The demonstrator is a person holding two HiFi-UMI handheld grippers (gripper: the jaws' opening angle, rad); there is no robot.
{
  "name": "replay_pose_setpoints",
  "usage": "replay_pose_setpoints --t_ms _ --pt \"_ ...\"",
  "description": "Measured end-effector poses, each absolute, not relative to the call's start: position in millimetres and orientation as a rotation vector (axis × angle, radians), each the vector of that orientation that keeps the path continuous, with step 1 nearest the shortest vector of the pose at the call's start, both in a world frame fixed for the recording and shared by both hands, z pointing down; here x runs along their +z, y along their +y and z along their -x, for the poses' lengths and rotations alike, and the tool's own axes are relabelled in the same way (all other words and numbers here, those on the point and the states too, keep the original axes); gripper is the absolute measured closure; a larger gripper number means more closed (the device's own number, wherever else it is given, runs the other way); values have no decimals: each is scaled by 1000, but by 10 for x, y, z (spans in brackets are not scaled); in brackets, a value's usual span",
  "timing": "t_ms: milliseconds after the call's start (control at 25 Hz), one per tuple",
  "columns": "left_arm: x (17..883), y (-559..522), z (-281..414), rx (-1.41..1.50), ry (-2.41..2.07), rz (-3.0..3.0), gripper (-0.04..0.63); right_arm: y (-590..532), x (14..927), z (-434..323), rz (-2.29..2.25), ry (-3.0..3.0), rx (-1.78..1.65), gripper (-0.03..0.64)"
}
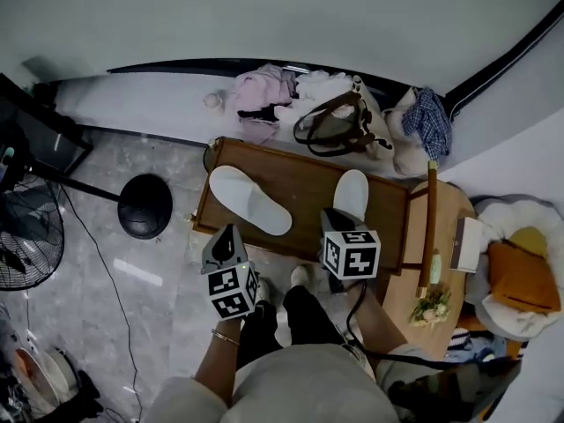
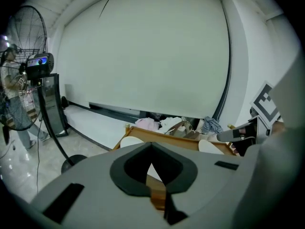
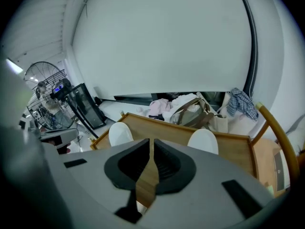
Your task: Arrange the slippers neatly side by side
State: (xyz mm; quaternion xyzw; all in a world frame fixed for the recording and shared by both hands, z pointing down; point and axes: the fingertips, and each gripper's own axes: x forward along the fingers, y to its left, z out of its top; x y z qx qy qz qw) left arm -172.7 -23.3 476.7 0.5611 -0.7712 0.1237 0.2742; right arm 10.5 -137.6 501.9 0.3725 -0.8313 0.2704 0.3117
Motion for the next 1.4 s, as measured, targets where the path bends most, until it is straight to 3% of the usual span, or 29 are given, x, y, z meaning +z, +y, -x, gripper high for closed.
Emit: replay_pose_setpoints --t_ms 520,1400 --pt "4957 490 2347 247 -2217 -1183 588 -1205 5179 984 -585 -2280 597 556" --pt "5459 758 2727 212 -2228 -951 588 -1279 5787 1832 -259 -2226 514 415"
